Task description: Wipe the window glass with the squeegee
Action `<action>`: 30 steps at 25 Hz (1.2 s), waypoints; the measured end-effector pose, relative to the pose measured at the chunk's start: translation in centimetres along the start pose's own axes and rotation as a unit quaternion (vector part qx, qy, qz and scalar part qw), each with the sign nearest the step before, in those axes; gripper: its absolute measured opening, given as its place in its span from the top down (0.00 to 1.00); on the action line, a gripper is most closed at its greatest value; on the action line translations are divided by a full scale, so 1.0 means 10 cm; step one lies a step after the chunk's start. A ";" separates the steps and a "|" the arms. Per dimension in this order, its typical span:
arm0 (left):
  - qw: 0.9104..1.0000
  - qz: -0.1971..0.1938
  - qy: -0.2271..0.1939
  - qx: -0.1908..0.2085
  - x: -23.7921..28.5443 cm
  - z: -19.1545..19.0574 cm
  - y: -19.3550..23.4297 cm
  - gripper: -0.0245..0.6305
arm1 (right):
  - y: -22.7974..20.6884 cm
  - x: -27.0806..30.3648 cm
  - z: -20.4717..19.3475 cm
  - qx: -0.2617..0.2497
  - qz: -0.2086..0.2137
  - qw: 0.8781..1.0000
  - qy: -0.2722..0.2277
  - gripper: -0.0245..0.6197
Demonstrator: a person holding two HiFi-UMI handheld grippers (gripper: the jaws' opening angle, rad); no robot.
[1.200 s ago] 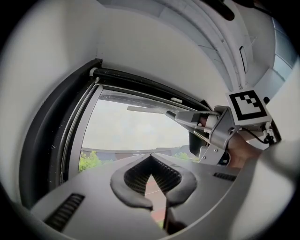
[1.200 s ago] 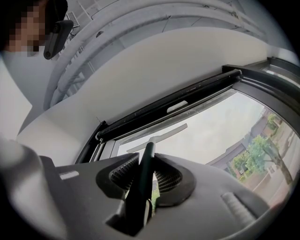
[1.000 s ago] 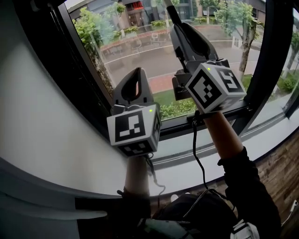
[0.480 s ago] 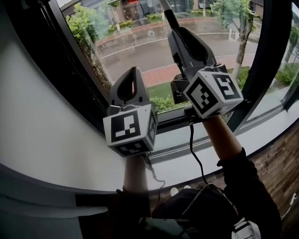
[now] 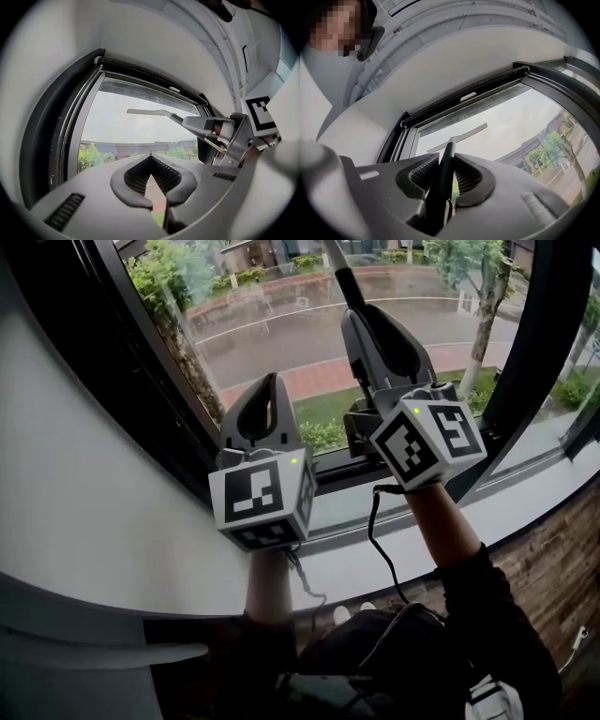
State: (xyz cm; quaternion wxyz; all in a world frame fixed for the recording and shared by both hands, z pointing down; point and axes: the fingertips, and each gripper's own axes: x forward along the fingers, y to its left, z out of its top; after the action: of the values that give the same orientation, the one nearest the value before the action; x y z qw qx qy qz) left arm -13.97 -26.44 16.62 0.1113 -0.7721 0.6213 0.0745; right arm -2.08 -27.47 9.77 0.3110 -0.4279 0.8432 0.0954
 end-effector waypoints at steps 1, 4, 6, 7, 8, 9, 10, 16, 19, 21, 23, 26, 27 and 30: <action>1.000 -0.001 0.001 -0.002 -0.01 -0.02 0.00 0.96 | 0.00 -0.02 -0.03 0.000 -0.001 1.000 0.002 0.81; 1.000 -0.005 0.015 -0.003 -0.03 -0.13 -0.04 0.96 | -0.02 -0.09 -0.10 -0.001 -0.003 1.000 0.008 0.81; 1.000 -0.006 0.021 -0.004 -0.04 -0.18 -0.05 0.96 | -0.03 -0.14 -0.14 -0.002 -0.005 1.000 0.011 0.81; 1.000 -0.007 0.025 -0.005 -0.05 -0.21 -0.06 0.96 | -0.03 -0.16 -0.17 -0.002 -0.006 1.000 0.012 0.81; 1.000 -0.009 0.028 -0.005 -0.06 -0.23 -0.07 0.96 | -0.03 -0.18 -0.19 -0.001 -0.007 1.000 0.014 0.81; 0.999 -0.010 0.030 -0.006 -0.06 -0.25 -0.08 0.96 | -0.03 -0.21 -0.21 -0.001 -0.008 1.000 0.015 0.81; 0.999 -0.011 0.031 -0.007 -0.07 -0.28 -0.09 0.96 | -0.03 -0.23 -0.23 -0.001 -0.009 1.000 0.016 0.81; 0.999 -0.014 0.043 -0.016 -0.12 -0.43 -0.14 0.96 | -0.05 -0.38 -0.36 0.010 -0.013 0.999 0.031 0.81; 0.998 -0.016 0.050 -0.019 -0.13 -0.53 -0.15 0.96 | -0.06 -0.44 -0.44 0.013 -0.016 0.999 0.038 0.81; 0.998 -0.016 0.055 -0.025 -0.15 -0.61 -0.17 0.96 | -0.07 -0.50 -0.50 0.013 -0.018 0.999 0.044 0.81; 0.998 -0.017 0.059 -0.030 -0.17 -0.67 -0.19 0.96 | -0.08 -0.55 -0.55 0.014 -0.021 0.998 0.050 0.81; 0.997 -0.019 0.066 -0.034 -0.19 -0.72 -0.23 0.96 | -0.08 -0.61 -0.60 0.017 -0.025 0.998 0.058 0.81; 0.997 -0.018 0.069 -0.037 -0.20 -0.74 -0.23 0.96 | -0.09 -0.62 -0.61 0.018 -0.026 0.998 0.061 0.81; 0.995 -0.011 0.083 -0.044 -0.25 -0.82 -0.23 0.96 | -0.09 -0.69 -0.68 0.024 -0.031 0.997 0.069 0.81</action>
State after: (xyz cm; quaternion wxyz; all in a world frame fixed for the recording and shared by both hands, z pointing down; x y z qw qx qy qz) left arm -12.40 -25.77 25.31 0.0258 -0.7863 0.6163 0.0364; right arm -1.32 -26.37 19.37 0.2648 -0.4518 0.8512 0.0362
